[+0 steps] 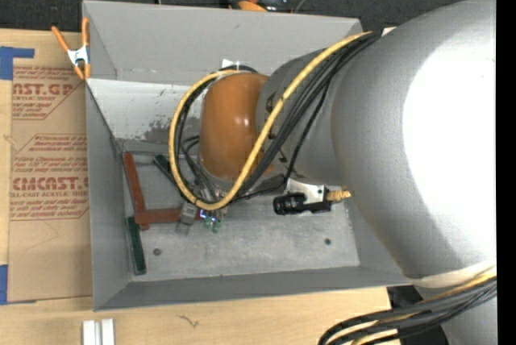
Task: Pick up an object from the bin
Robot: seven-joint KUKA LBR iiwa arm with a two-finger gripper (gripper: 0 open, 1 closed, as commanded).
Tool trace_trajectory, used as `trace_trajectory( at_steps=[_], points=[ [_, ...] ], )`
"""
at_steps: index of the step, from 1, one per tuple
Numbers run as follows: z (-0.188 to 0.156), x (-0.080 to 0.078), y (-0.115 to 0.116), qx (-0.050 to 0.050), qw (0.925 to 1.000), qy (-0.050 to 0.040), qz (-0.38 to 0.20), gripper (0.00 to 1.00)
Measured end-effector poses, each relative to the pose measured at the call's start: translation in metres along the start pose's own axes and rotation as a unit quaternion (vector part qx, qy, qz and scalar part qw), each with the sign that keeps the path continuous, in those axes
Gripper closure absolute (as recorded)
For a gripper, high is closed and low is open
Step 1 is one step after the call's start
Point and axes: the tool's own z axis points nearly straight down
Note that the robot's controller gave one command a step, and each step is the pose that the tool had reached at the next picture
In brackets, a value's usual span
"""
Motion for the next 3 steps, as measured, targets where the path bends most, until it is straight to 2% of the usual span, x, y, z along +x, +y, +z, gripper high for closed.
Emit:
trace_trajectory(
  at_steps=[1,2,3],
  points=[
    [0.001,0.000,0.000,0.001,1.0000,0.0008,0.000,0.00],
    [0.056,-0.020,-0.027,0.001,0.9998,-0.0004,0.021,0.00],
    [0.016,-0.039,-0.008,-0.001,0.9887,-0.0017,-0.150,0.00]
  ],
)
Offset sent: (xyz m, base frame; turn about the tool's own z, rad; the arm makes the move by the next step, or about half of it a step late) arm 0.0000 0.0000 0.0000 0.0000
